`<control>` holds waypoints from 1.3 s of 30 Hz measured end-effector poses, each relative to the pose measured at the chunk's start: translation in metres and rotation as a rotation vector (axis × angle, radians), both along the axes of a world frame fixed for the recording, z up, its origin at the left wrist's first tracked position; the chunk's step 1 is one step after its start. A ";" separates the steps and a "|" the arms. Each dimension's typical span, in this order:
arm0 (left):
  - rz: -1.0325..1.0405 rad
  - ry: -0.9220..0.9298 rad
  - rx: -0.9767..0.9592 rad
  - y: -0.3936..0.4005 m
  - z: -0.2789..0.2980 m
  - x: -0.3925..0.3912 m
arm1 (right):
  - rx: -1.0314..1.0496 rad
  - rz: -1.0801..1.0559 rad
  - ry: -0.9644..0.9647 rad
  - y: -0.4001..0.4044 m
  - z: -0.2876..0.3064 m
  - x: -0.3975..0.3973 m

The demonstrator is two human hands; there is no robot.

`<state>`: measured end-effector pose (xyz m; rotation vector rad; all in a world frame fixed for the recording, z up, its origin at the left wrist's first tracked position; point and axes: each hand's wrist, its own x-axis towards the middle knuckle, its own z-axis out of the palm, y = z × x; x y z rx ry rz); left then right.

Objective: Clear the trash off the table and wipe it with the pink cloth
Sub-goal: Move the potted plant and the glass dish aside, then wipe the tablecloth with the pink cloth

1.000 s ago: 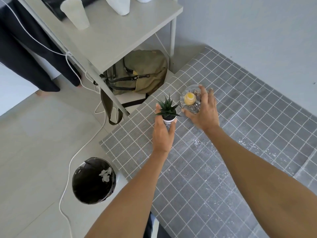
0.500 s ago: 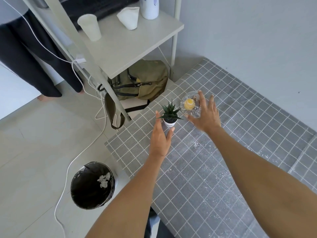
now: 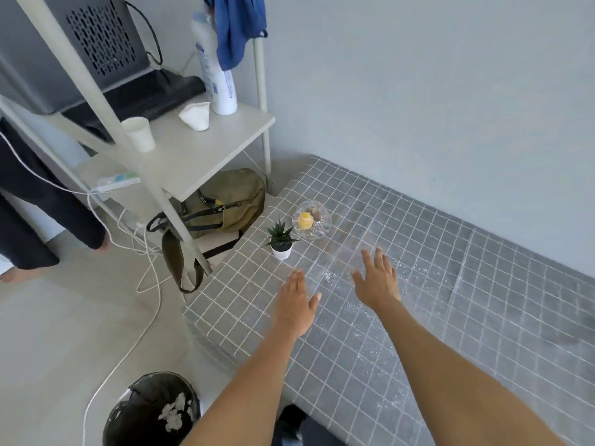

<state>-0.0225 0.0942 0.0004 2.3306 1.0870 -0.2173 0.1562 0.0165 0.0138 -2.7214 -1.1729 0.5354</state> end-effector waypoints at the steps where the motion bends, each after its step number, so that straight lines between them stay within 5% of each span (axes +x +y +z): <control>1: -0.043 0.001 0.012 -0.002 0.002 0.004 | -0.004 -0.031 -0.002 -0.012 0.003 -0.001; 17: -0.539 0.019 0.176 -0.102 0.038 0.105 | -0.040 -0.434 -0.039 -0.214 0.029 0.020; 39: -0.511 -0.012 0.125 -0.402 0.021 0.108 | -0.056 -0.391 0.015 -0.508 0.008 0.023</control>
